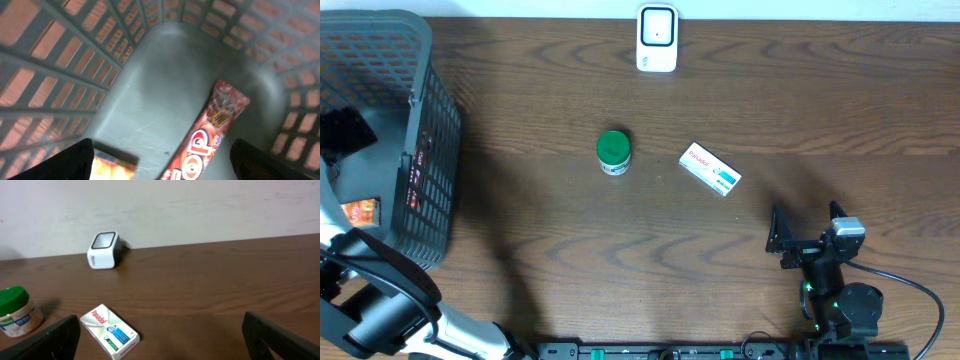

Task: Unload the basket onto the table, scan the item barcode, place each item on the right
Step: 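Reach the left gripper into the basket and grasp the red toothbrush pack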

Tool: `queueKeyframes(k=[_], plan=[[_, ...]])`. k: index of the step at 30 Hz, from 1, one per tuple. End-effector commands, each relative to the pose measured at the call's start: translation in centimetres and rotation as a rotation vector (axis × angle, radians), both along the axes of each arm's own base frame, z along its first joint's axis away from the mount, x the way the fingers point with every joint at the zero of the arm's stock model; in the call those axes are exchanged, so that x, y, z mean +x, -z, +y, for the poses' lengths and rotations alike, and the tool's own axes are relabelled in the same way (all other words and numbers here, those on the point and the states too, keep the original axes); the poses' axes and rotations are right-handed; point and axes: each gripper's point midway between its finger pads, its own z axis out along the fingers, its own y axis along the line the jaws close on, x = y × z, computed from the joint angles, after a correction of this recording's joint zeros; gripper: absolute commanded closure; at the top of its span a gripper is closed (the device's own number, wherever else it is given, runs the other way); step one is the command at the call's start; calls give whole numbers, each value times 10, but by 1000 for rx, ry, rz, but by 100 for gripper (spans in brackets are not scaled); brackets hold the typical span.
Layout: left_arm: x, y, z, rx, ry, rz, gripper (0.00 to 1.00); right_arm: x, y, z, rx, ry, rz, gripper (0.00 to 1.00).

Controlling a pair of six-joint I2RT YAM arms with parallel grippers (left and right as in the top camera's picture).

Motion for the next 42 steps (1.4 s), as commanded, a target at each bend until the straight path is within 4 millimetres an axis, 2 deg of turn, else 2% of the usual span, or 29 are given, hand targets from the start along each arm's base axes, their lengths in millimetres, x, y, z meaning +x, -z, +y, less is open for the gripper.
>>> queueKeyframes(k=[1,10,14,26,42], plan=[[1,16,-1,53,143,76,12,0,1,2,-14,-11,1,1],[-3,87,-16,-48,252,234,12,0,1,2,-14,-11,1,1],[-1,103,-24,-69,291,270,12,0,1,2,-14,-11,1,1],[11,116,-48,-25,398,347,12,0,1,2,-14,-11,1,1],[5,137,-50,-50,399,402,12,0,1,2,-14,-11,1,1]])
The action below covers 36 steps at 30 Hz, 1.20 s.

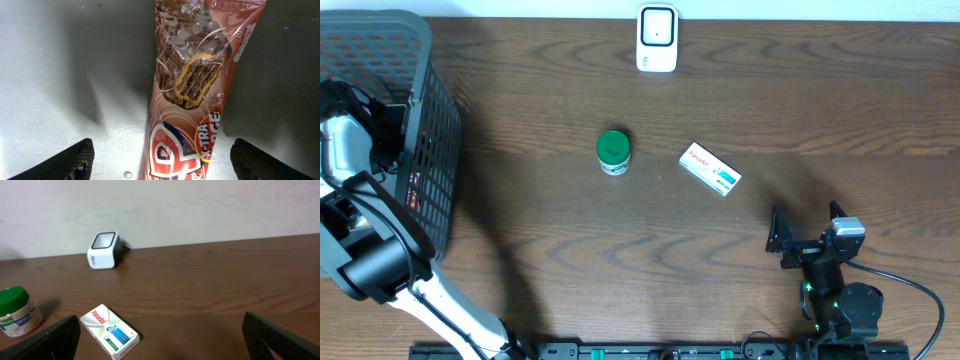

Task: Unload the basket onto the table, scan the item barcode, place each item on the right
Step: 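Reach the left gripper into the basket and grasp the red toothbrush pack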

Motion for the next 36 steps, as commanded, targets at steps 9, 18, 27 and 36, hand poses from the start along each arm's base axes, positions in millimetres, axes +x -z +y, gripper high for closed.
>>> queueKeyframes(k=[9,18,27,36], plan=[[-8,37,-5,-46,10,76,23,0,1,2,-14,-11,1,1],[-4,38,-6,-43,14,70,50,0,1,2,-14,-11,1,1],[-3,37,-9,-45,3,68,58,0,1,2,-14,-11,1,1],[1,37,-12,-43,5,65,61,0,1,2,-14,-11,1,1]])
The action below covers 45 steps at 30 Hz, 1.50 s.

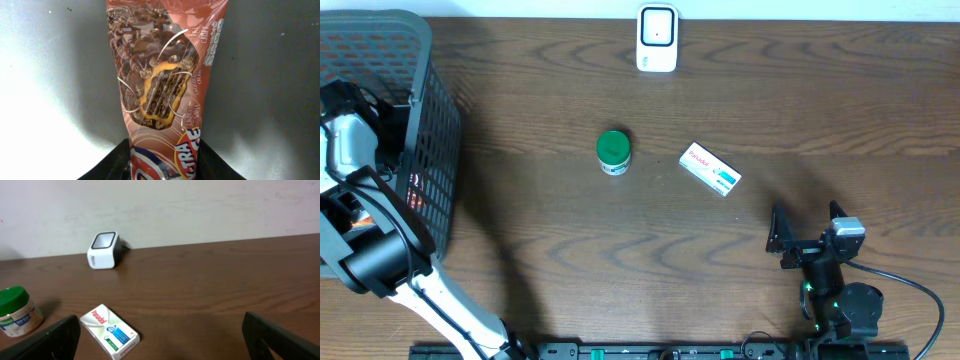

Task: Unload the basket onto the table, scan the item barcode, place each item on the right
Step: 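Reach the left gripper into the basket and grasp the red toothbrush pack, then lift the red toothbrush pack and carry it past the scanner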

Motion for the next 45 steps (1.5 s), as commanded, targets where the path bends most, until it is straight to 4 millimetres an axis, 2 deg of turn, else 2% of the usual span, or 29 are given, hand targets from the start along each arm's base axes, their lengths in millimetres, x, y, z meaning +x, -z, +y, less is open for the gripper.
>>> queueKeyframes(k=[1,6,11,24,33,39,45], plan=[[-6,23,-4,-18,-7,55,61,0,1,2,-14,-11,1,1],[-5,17,2,9,-50,55,62,0,1,2,-14,-11,1,1],[-1,-4,6,38,-62,14,62,0,1,2,-14,-11,1,1],[6,-106,11,149,-97,-194,62,0,1,2,-14,-11,1,1],[-5,-184,3,206,-164,-353,62,0,1,2,-14,-11,1,1],[-14,-239,-12,200,-207,-502,61,0,1,2,-14,-11,1,1],[-19,-277,-36,86,-272,-643,60,0,1,2,-14,-11,1,1]])
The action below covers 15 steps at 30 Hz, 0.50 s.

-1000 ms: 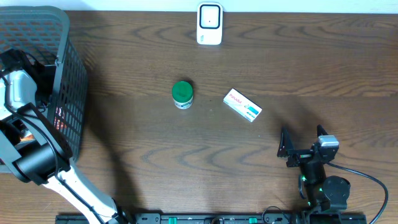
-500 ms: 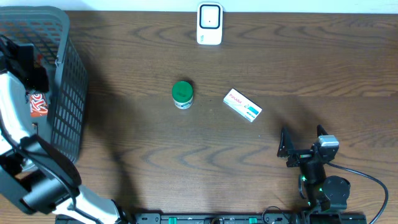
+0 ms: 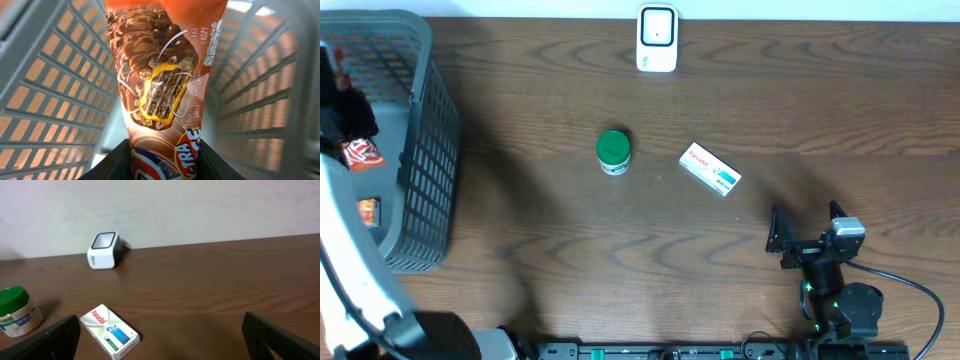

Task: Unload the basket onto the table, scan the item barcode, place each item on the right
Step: 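Lift the red toothbrush pack and carry it past the scanner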

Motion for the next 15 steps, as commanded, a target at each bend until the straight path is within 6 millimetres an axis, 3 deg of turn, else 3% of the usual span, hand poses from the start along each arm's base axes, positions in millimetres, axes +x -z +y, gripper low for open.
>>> queueKeyframes(k=[1,9,15], plan=[[2,-20,-19,-123,-23,-112,60,0,1,2,-14,-11,1,1],[10,-47,-64,-410,41,-270,60,0,1,2,-14,-11,1,1],[15,-60,-73,-457,53,-322,60,0,1,2,-14,-11,1,1]])
